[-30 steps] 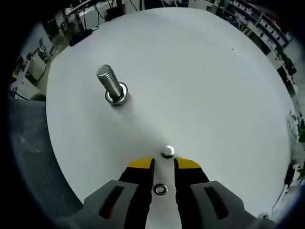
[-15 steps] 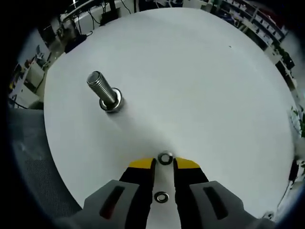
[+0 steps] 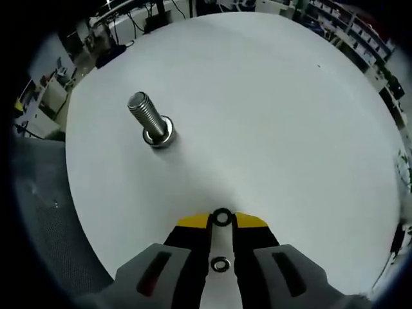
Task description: Place the washer onto the threaded stud by aligning its center hole with the stud, sliding it down to the base, and recovering from edge contact or off-axis alignment until the washer reaches the visible bottom stop.
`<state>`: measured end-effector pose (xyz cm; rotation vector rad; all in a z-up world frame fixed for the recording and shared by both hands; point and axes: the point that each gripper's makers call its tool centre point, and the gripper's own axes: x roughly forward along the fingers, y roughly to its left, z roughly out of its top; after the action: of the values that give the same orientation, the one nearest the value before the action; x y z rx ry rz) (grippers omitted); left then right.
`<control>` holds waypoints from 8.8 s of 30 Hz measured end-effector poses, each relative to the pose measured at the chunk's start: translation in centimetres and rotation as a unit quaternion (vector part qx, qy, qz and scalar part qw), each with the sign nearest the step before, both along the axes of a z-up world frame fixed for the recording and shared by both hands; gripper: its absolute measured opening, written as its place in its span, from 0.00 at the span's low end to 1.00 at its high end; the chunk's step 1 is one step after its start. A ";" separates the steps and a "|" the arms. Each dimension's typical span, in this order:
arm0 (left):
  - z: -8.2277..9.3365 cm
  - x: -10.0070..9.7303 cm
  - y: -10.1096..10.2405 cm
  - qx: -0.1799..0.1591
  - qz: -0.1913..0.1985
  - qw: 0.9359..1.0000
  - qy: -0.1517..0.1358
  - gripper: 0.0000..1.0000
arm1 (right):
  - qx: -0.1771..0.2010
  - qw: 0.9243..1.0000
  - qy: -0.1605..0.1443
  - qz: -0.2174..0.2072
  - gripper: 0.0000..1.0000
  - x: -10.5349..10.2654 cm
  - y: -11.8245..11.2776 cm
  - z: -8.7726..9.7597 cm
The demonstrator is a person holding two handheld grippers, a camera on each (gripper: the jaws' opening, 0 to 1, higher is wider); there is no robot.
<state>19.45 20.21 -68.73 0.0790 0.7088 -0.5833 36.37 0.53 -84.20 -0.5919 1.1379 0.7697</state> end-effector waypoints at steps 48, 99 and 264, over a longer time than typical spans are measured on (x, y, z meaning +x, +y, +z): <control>-0.1 -0.2 -0.3 0.003 -0.011 1.000 0.002 0.28 | -0.005 0.999 0.005 0.048 0.14 -3.0 -2.1 0.1; -0.3 -0.2 0.1 0.009 -0.003 1.000 0.006 0.28 | 0.017 0.996 -0.086 0.019 0.13 1.6 -5.3 7.0; -1.2 -0.5 0.3 0.032 -0.008 0.999 0.023 0.28 | 0.010 0.999 -0.030 -0.021 0.14 -3.1 -7.1 1.1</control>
<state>18.94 20.51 -69.90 0.1302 0.7720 -0.5785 33.26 -6.55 -83.09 -0.5681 1.0832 0.7219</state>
